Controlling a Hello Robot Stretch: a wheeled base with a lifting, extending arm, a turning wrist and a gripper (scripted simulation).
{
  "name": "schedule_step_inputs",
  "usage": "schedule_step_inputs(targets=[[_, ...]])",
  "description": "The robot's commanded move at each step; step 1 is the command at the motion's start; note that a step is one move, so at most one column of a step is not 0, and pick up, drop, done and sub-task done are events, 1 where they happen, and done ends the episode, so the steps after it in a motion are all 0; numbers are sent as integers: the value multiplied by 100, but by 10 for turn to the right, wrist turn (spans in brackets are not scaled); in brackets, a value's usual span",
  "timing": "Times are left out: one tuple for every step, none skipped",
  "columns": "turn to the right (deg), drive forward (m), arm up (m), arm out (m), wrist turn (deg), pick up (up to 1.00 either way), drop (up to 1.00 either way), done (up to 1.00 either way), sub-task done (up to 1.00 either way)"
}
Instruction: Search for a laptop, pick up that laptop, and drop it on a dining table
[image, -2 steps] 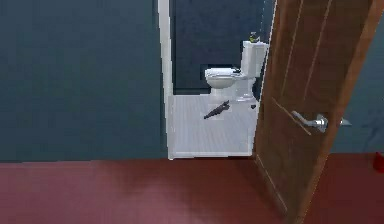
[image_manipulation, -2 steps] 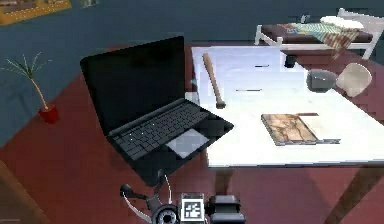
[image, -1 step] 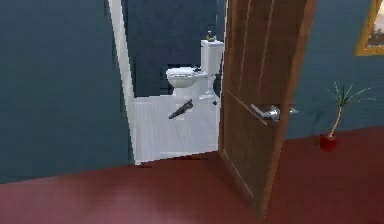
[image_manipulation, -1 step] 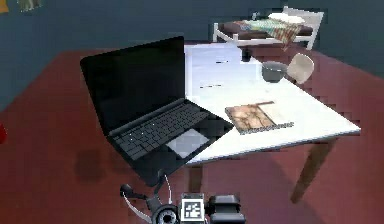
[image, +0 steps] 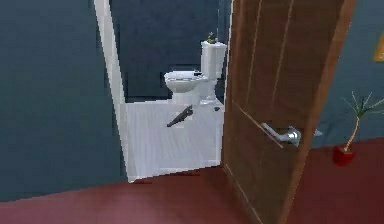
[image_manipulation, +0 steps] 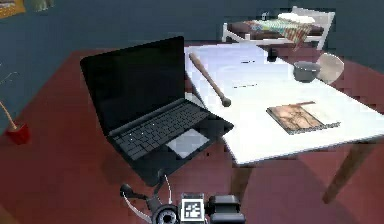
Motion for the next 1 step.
schedule_step_inputs(targets=[[450,0,0,0,0,0,0,0,0]])
